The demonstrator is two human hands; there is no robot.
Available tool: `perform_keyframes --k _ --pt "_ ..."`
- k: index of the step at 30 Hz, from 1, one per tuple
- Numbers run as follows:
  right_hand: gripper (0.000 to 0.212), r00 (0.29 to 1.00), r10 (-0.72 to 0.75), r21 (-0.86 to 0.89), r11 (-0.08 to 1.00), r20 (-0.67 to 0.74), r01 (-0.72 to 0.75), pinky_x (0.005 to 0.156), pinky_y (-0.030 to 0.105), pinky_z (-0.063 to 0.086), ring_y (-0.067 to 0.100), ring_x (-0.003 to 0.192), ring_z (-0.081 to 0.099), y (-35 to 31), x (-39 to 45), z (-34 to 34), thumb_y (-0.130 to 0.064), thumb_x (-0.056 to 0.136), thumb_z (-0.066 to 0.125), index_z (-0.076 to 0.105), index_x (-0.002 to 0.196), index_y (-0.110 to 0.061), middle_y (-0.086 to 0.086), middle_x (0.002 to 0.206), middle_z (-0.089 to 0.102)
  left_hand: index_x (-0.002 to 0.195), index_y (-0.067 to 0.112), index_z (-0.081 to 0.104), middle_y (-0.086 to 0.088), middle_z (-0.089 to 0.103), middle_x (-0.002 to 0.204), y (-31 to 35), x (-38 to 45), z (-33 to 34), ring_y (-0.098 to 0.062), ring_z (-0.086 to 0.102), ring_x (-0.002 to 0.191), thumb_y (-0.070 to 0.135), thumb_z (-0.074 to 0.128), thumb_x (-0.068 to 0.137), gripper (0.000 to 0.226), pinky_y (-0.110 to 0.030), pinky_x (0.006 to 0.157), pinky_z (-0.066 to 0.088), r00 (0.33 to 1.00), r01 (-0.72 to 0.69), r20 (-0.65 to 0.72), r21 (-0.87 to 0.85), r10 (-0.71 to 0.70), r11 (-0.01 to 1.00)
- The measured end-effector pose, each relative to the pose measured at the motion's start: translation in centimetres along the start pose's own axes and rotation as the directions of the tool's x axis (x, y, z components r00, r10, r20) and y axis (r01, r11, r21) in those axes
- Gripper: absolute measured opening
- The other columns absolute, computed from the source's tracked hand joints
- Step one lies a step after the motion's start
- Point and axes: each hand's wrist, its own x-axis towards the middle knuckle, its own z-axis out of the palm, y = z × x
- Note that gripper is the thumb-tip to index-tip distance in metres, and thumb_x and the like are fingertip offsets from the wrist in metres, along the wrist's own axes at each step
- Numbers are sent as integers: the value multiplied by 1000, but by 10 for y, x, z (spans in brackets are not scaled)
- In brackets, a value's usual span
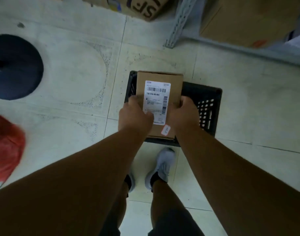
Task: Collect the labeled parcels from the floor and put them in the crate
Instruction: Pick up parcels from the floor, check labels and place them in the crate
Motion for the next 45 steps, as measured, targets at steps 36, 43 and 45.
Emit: perform_keyframes --k 36,43,45 --pt "40 929 -102 -365 900 357 239 91 30 49 28 120 52 89 100 149 -20 92 61 54 131 -17 13 132 52 149 27 33 -18 33 142 -71 108 110 -37 47 122 28 58 93 61 -40 93 48 941 58 255 531 -224 845" --pt "41 955 -289 -101 950 64 294 96 32 41 23 121 50 14 20 9 -17 94 55 54 135 -15 11 137 47 136 21 49 -10 54 131 37 12 18 -30 54 115 11 50 87 49 -37 82 45 973 -229 75 256 217 939" --pt "41 947 -323 -46 946 -2 322 91 28 41 19 115 52 -16 -8 -40 -19 94 56 54 135 -16 9 136 47 132 20 52 -7 58 124 78 -22 -20 -27 57 109 10 45 87 47 -34 77 42 947 -317 13 206 321 926"
